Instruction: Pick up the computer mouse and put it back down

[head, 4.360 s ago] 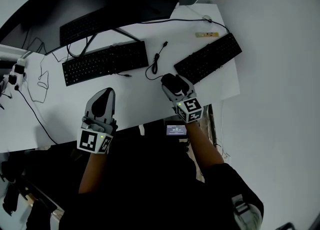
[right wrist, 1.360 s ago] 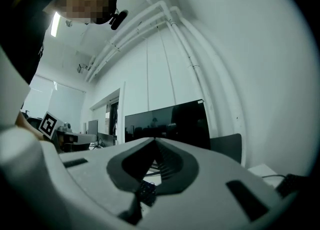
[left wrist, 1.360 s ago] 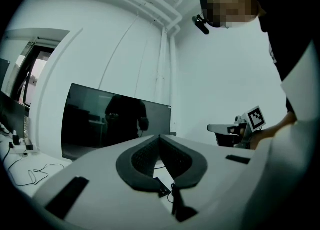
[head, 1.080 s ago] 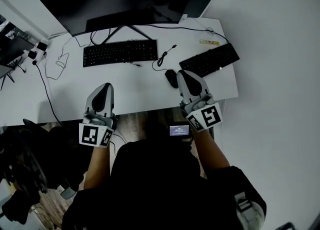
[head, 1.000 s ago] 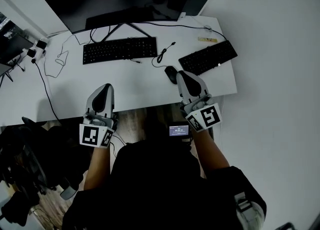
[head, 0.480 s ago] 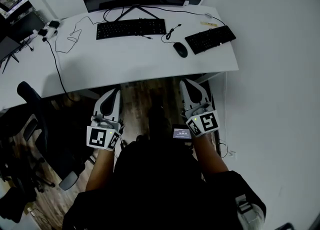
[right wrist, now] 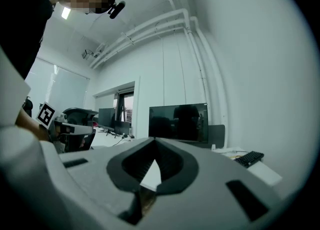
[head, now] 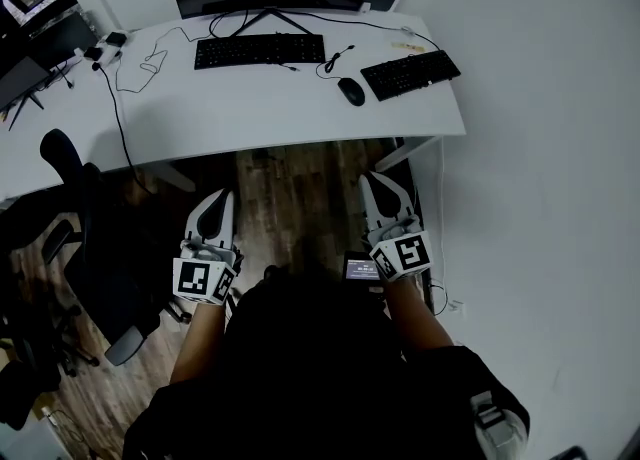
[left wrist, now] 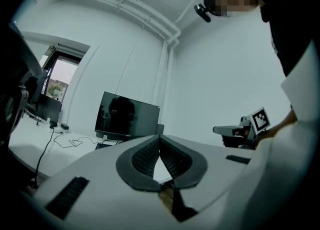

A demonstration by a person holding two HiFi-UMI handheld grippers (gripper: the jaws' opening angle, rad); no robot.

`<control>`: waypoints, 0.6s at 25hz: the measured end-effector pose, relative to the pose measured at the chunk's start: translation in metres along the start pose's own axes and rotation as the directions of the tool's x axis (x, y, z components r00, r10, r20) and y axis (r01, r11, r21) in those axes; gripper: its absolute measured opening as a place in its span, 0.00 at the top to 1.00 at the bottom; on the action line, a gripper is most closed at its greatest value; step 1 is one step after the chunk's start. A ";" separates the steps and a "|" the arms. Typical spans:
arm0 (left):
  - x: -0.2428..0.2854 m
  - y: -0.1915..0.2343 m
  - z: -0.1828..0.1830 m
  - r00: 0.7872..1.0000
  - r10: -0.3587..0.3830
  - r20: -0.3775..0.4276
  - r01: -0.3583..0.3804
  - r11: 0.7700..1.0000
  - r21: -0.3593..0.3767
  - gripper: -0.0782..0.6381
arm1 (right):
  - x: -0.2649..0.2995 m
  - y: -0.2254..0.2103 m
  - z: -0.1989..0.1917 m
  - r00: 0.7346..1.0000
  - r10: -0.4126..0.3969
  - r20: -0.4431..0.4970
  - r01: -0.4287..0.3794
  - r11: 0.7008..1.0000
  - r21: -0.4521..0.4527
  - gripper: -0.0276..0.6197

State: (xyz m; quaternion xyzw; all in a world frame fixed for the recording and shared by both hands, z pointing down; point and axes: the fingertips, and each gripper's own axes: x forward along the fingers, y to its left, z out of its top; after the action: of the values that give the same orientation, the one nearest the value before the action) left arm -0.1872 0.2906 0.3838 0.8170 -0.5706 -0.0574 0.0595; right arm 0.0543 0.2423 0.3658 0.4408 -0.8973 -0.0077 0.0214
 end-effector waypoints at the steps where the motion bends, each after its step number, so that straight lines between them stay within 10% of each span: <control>1: 0.000 -0.005 -0.001 1.000 0.001 -0.002 -0.001 1.000 0.003 0.90 | -0.004 -0.002 -0.001 1.000 0.002 0.000 -0.002 1.000 -0.002 0.95; 15: -0.002 -0.075 -0.015 0.999 0.021 -0.040 -0.021 1.000 -0.001 0.90 | -0.060 -0.040 -0.027 1.000 -0.013 -0.014 0.014 0.998 0.068 0.95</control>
State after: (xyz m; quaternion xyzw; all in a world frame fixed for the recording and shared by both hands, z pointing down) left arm -0.1162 0.3189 0.3861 0.8118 -0.5780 -0.0410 0.0719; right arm 0.1236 0.2653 0.3891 0.4471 -0.8940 0.0257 0.0127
